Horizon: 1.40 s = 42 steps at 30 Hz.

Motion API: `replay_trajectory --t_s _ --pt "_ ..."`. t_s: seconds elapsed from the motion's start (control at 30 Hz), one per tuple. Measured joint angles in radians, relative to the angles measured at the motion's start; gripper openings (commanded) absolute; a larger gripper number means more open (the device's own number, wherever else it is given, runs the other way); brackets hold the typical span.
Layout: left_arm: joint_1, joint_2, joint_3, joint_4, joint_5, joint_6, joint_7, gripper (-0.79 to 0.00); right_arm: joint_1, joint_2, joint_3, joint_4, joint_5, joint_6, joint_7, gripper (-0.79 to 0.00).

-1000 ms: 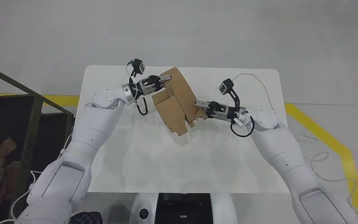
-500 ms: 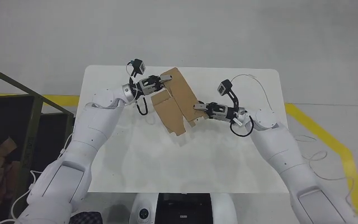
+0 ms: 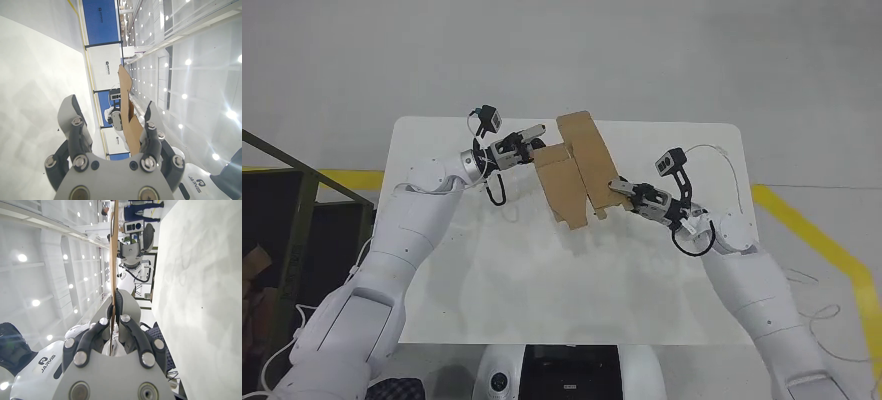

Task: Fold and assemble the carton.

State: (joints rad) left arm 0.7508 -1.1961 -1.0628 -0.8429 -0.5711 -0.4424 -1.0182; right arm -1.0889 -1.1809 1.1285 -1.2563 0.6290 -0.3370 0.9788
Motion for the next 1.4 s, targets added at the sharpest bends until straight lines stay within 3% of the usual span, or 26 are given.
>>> replay_trajectory --t_s 0.4,0.83,1.4 --pt "0.0 0.0 0.0 0.0 0.0 0.0 0.0 0.0 -0.32 0.024 0.096 -0.398 -0.232 0.071 -0.441 -0.785" --pt "0.0 0.0 0.0 0.0 0.0 0.0 0.0 0.0 -0.379 -0.006 -0.001 -0.498 -0.376 0.17 -0.787 -0.785" --pt "0.0 0.0 0.0 0.0 0.0 0.0 0.0 0.0 -0.371 -0.011 -0.023 -0.498 -0.395 0.175 -0.803 -0.785"
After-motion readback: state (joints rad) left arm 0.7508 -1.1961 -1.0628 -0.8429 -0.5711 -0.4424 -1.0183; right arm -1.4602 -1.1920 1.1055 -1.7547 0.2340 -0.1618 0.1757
